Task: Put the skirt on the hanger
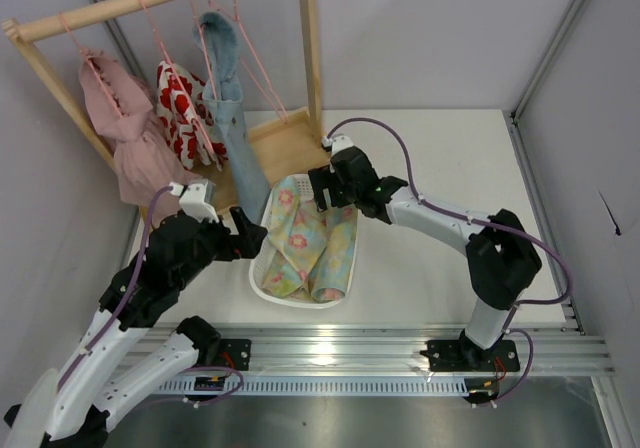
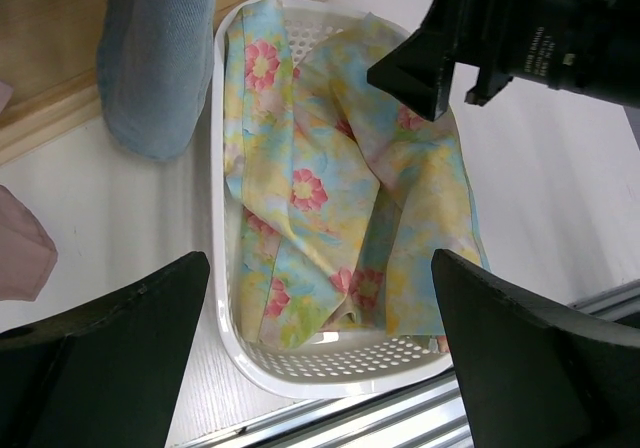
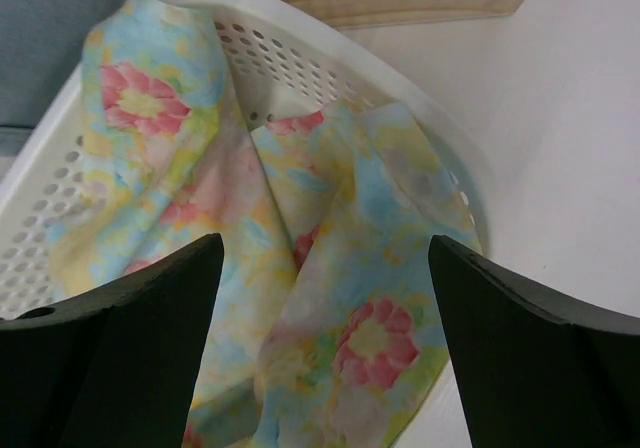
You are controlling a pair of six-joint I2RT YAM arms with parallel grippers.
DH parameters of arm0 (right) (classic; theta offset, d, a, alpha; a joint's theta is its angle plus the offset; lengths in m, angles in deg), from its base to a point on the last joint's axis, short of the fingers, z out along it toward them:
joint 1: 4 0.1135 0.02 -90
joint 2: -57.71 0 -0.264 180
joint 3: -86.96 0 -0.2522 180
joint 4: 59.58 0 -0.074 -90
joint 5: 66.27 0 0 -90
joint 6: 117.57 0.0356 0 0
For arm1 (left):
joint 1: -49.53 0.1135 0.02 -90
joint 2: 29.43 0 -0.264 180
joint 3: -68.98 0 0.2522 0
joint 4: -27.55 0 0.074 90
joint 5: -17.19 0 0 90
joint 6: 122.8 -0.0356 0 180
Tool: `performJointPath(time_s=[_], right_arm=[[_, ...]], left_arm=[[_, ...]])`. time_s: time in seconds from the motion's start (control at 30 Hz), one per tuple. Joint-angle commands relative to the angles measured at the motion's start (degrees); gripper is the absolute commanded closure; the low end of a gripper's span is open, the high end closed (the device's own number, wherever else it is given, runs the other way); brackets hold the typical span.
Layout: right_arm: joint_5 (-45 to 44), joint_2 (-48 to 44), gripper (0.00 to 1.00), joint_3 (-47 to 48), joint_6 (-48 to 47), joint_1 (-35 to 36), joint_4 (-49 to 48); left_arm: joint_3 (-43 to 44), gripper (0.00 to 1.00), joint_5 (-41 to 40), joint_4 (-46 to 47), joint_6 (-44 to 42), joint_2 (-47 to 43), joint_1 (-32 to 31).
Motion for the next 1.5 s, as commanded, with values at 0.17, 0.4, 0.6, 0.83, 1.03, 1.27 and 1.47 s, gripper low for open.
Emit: performJointPath(time_s=[0.17, 0.4, 0.6, 0.83, 1.03, 1.27, 1.47], right_arm=[[-2.6, 2.3, 0.14, 1.8, -12.6, -0.5, -4.7], [0.3, 4.2, 0.22, 1.3, -20.3, -0.8, -9.1], [2.0, 8.3, 0.36, 4.3, -24.3, -1.1, -7.6], [0.9, 10.1, 1.00, 7.2, -24.7, -1.1, -6.6], [2.0, 4.9, 1.00, 8.0, -21.9, -0.5, -6.4], [0.4, -3.7, 1.00, 11.7, -13.2, -0.7, -2.9], [-5.1, -14.4, 1.00, 21.0, -8.0, -2.9, 3.6]], left_arm=[[-0.8, 0.01, 1.1, 0.6, 1.0, -1.5, -0.3], [-0.3, 0.01, 0.8, 1.0, 0.7, -0.6, -0.3], [0.4, 0.01, 1.8, 1.7, 0.7, -0.2, -0.3], [1.4, 0.01, 0.0, 0.3, 0.4, -0.2, -0.3], [1.6, 0.01, 0.2, 1.2, 0.0, 0.0, -0.3], [1.1, 0.01, 1.5, 2.5, -0.9, 1.7, -0.4], [1.6, 0.01, 5.6, 6.3, -4.3, 2.5, -0.3]])
